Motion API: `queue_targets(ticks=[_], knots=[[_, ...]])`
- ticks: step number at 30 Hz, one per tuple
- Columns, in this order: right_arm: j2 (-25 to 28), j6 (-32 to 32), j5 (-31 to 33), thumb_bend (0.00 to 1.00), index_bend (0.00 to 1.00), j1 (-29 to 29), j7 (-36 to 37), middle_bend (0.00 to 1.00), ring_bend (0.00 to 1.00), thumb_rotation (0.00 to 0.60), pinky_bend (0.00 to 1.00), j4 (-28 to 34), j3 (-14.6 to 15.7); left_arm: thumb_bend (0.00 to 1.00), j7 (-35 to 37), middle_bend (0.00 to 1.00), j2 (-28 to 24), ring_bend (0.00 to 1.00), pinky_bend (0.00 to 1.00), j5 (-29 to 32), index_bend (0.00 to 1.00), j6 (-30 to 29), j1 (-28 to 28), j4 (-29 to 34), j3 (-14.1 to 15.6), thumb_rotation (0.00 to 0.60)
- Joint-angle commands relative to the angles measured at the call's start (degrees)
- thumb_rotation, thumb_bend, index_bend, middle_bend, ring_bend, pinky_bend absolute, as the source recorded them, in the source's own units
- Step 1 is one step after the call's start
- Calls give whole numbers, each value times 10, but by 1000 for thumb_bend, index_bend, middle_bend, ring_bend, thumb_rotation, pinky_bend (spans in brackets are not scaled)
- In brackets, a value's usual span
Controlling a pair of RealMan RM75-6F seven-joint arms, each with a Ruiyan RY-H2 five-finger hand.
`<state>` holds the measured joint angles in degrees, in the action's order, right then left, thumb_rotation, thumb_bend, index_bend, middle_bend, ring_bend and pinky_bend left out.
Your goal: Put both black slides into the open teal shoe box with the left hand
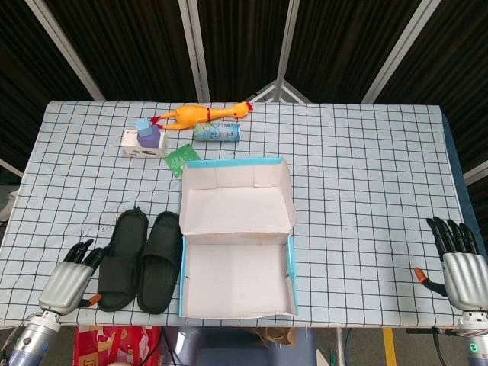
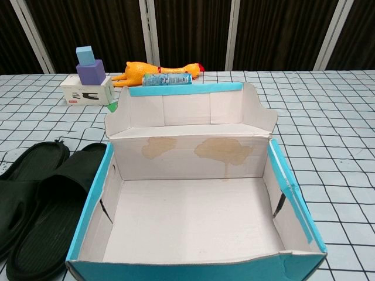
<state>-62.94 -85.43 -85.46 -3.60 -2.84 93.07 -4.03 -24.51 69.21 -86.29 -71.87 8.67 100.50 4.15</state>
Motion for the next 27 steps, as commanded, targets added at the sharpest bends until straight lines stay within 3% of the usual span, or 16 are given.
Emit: queue_targets(ticks=[1, 27], knots=[[0, 0, -1, 247, 47, 0, 0, 90, 45, 600, 40, 0, 0, 7, 2, 178, 2, 16, 76, -5, 101, 0, 2, -4, 2, 600], [1, 1, -4, 246, 46, 0, 10, 90, 45, 600, 40, -1, 2, 8, -21, 172, 35, 15, 69, -16, 96, -10, 7, -40, 5, 600]])
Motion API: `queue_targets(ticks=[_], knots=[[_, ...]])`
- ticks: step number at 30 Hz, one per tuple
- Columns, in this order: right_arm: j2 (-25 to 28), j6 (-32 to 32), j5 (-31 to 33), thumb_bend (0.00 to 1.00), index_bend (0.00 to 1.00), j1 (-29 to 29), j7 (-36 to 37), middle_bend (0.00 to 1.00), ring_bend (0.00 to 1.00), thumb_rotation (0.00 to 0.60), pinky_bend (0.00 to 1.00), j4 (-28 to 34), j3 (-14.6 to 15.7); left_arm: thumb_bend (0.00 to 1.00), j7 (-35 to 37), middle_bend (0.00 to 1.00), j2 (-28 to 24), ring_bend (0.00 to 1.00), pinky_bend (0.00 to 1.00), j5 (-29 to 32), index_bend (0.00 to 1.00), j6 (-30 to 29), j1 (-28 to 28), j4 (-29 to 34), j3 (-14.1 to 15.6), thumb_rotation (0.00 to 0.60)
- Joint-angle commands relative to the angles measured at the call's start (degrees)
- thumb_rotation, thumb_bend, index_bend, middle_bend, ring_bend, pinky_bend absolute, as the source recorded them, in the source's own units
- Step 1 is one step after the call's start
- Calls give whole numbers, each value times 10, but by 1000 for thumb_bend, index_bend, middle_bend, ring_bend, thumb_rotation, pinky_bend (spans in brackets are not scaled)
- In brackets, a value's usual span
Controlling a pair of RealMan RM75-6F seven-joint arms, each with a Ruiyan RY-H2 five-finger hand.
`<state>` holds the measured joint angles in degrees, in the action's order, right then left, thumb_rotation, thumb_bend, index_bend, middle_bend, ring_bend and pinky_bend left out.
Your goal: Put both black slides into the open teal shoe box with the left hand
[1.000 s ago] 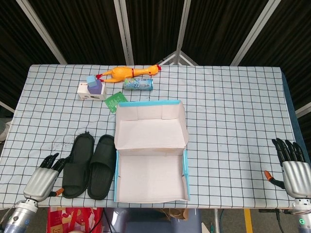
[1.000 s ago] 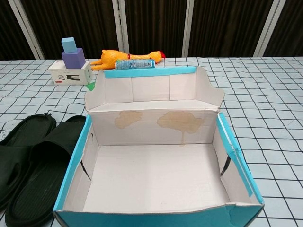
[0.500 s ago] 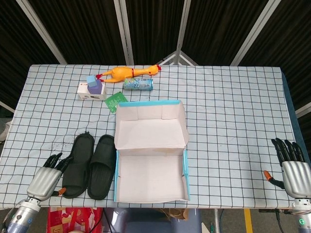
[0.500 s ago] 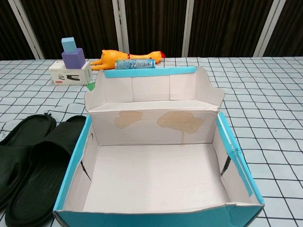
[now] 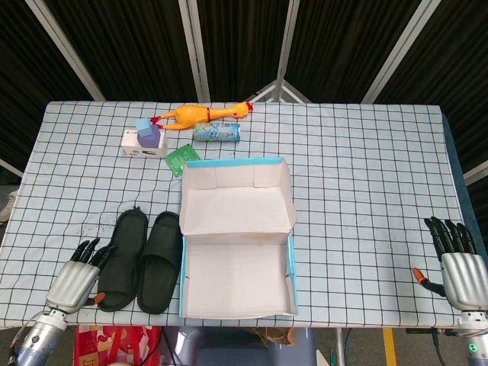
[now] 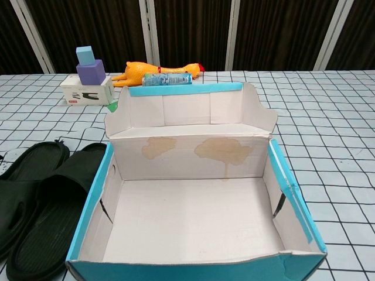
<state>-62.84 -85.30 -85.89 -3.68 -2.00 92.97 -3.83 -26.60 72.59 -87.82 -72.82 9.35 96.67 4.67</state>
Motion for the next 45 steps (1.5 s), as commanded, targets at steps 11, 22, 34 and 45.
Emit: queue_targets(ticks=[11, 22, 34, 45], knots=[[2, -2, -1, 246, 46, 1, 5, 90, 45, 600, 40, 0, 0, 11, -9, 175, 12, 15, 69, -5, 74, -1, 2, -12, 4, 600], [2, -2, -2, 246, 47, 1, 8, 90, 45, 600, 40, -1, 1, 11, -15, 172, 21, 15, 69, -6, 69, 0, 4, -22, 6, 600], [3, -1, -3, 247, 46, 1, 12, 90, 45, 600, 40, -2, 1, 30, -32, 187, 28, 15, 69, 2, 65, 0, 4, -28, 4, 600], [3, 2, -3, 247, 46, -1, 14, 90, 45, 600, 40, -1, 2, 81, -50, 204, 35, 15, 69, 15, 62, -1, 4, -35, -1, 600]])
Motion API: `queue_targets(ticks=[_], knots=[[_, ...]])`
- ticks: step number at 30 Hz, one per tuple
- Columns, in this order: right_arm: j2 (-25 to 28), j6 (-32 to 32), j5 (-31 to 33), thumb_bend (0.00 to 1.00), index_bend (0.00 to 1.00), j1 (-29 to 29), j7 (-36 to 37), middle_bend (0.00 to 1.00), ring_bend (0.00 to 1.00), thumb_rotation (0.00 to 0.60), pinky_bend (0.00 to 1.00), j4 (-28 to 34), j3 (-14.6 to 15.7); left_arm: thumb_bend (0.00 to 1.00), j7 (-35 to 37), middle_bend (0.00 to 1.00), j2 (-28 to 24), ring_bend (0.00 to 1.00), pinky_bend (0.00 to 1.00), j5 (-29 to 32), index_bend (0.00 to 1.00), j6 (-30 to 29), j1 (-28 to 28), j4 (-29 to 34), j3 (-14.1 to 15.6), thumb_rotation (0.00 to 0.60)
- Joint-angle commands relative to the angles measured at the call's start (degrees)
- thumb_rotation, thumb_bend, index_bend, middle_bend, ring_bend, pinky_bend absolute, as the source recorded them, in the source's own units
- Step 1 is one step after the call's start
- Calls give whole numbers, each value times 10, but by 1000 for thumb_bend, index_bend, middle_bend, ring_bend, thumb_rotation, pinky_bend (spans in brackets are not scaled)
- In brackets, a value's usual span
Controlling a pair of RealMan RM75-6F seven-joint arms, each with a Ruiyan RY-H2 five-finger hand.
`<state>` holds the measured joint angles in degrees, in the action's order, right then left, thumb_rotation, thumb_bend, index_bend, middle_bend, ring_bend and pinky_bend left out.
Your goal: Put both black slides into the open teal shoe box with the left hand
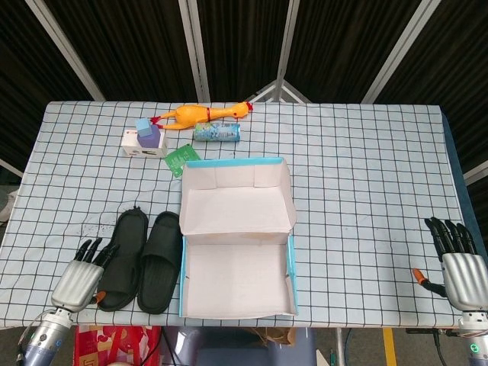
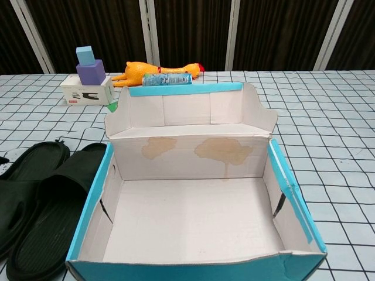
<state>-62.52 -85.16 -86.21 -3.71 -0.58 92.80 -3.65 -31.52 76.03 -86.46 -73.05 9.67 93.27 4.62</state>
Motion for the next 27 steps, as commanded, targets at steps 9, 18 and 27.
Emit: queue_targets(ticks=[9, 18, 27], knots=[[0, 3, 1, 247, 47, -1, 3, 90, 44, 600, 40, 0, 1, 127, 0, 217, 4, 15, 68, -1, 73, -2, 1, -5, 0, 600], [2, -1, -2, 247, 46, 1, 7, 90, 45, 600, 40, 0, 1, 444, -5, 316, 6, 15, 69, 0, 147, -4, 2, -9, -1, 600], [2, -3, -2, 247, 46, 1, 7, 90, 45, 600, 40, 0, 1, 534, -7, 357, 2, 15, 69, 4, 202, -17, -2, -4, -6, 600]])
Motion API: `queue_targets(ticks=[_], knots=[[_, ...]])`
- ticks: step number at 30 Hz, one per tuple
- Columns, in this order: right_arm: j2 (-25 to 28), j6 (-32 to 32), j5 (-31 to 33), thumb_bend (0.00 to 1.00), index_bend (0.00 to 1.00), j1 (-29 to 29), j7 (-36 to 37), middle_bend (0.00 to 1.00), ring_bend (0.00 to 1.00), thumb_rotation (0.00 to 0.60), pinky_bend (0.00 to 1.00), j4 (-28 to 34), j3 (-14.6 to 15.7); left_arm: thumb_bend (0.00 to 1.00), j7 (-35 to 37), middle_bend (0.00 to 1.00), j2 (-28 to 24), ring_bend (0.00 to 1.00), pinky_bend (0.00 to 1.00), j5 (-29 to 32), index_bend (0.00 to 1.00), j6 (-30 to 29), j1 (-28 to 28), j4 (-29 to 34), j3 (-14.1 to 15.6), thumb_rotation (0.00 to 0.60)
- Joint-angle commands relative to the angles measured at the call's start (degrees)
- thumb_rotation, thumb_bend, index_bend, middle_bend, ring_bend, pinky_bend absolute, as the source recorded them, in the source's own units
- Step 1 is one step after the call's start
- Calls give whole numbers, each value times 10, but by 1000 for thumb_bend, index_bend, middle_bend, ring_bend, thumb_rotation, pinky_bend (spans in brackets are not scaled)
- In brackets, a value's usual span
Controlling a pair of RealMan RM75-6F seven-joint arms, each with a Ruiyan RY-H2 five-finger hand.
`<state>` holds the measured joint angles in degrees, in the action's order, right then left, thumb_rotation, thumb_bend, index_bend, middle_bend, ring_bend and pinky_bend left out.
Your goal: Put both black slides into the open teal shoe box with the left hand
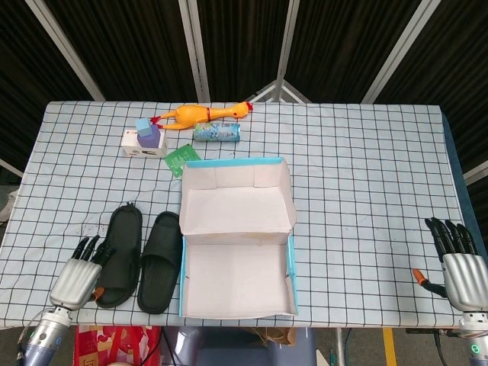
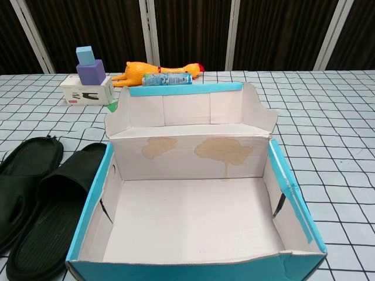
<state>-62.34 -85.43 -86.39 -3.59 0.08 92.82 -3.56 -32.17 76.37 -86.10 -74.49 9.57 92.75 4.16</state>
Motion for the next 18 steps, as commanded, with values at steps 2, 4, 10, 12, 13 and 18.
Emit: queue_targets(ticks=[2, 4, 10, 12, 13, 18], knots=[[0, 1, 1, 246, 46, 0, 0, 90, 45, 600, 40, 0, 0, 537, 0, 358, -7, 15, 69, 0, 205, -15, -4, 4, -6, 600], [0, 2, 2, 246, 46, -1, 0, 90, 45, 600, 40, 0, 0, 537, 6, 362, -13, 15, 68, -4, 211, -27, -7, 9, -7, 600], [0, 4, 2, 246, 46, -1, -3, 90, 45, 600, 40, 2, 1, 538, 17, 372, -33, 17, 69, -6, 229, -51, -17, 21, -12, 600], [0, 2, 1, 246, 46, 0, -3, 90, 45, 600, 40, 3, 1, 538, 23, 377, -42, 19, 68, -6, 235, -60, -20, 24, -14, 600], [1, 1, 1, 246, 46, 0, -3, 90, 45, 600, 40, 4, 1, 538, 30, 378, -47, 20, 68, -9, 238, -66, -22, 27, -16, 600], [1, 1, 1, 246, 47, 1, -2, 90, 45, 600, 40, 5, 1, 538, 62, 383, -72, 23, 68, -28, 244, -106, -29, 37, -29, 600]])
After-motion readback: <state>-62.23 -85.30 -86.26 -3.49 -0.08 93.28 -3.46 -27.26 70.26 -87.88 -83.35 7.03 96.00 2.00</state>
